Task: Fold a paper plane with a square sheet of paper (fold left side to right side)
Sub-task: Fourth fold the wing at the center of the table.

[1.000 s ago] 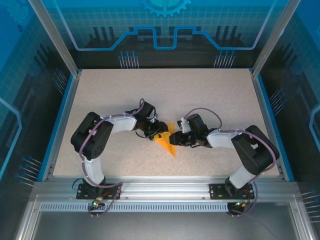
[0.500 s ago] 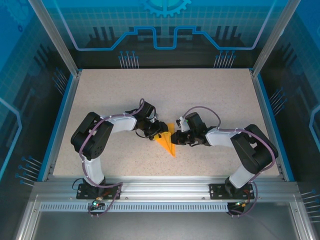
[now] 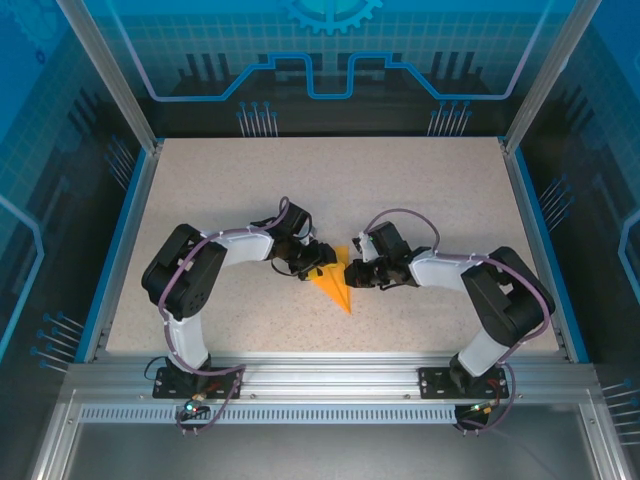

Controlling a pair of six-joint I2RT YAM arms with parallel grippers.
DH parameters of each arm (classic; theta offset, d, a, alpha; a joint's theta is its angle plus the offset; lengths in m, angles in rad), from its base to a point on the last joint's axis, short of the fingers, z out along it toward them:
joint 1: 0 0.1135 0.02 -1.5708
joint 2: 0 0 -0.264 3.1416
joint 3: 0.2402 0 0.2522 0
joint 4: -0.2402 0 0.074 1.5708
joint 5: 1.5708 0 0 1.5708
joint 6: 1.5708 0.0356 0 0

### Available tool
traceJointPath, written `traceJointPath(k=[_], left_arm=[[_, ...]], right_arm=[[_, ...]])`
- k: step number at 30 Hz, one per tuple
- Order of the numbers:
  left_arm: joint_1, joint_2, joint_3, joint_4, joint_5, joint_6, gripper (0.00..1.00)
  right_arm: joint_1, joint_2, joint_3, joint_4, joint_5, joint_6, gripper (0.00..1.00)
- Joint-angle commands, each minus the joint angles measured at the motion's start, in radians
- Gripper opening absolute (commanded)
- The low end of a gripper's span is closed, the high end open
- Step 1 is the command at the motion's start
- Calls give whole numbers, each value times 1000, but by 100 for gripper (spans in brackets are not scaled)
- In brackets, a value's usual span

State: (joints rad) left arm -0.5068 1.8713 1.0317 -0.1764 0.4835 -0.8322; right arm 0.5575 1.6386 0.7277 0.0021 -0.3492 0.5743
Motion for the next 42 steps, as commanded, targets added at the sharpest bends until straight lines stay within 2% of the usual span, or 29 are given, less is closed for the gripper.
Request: traceJointPath(k=[1, 33, 42], left_arm=[[-4, 20, 1, -80, -45, 20, 56], [-4, 19, 5, -87, -41, 28, 56], [-5, -50, 19, -131, -65, 68, 60]], right_arm=[[5, 24, 22, -48, 16, -25, 8], [16, 66, 41, -86, 51, -39, 9], [30, 114, 53, -147, 78, -47, 9]])
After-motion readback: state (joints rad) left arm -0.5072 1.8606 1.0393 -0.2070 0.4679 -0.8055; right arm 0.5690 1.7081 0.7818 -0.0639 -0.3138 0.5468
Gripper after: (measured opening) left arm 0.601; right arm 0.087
